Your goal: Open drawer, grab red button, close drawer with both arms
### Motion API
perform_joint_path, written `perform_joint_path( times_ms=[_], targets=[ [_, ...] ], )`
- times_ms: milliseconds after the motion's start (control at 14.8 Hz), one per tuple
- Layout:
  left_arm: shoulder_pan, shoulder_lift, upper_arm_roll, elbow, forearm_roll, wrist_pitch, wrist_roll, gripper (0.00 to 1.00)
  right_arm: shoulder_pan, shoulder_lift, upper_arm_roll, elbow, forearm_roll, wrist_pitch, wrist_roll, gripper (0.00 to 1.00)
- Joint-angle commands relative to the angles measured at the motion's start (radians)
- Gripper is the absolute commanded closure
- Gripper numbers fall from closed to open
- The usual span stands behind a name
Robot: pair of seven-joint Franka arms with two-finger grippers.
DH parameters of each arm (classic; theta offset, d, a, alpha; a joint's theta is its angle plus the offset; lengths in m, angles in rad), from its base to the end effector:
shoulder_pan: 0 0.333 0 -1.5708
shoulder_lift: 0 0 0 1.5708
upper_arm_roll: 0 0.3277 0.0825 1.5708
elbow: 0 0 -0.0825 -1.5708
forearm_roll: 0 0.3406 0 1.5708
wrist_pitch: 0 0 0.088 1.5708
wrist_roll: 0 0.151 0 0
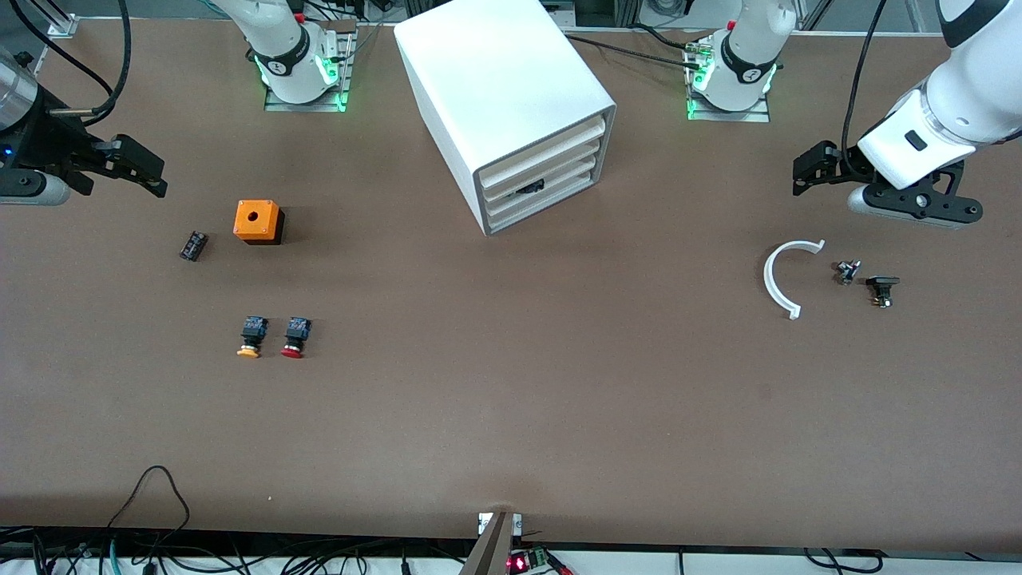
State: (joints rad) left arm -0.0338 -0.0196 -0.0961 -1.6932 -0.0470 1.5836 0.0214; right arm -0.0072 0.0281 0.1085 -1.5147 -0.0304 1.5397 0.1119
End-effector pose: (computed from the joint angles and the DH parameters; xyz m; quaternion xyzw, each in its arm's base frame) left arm 0.4923 -0.0718 0.5512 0.9960 -0.0741 -0.0462 0.0200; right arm 0.5152 0.0468 0.5991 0.9999 -0.0058 0.0000 0.0137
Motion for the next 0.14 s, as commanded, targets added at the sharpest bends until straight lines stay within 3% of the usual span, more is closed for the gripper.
perform_joint_path(
  times_ms=[0, 68],
  targets=[
    [-0.003, -0.011, -0.004, -0.006, 0.019, -0.010, -0.009, 0.00, -0.017, -0.010, 0.011, -0.004, 0.007, 0.000, -0.023, 0.00],
    [-0.002, -0.011, -0.002, -0.006, 0.019, -0.010, -0.009, 0.00, -0.017, -0.008, 0.011, 0.013, 0.004, -0.004, -0.026, 0.00]
  ],
)
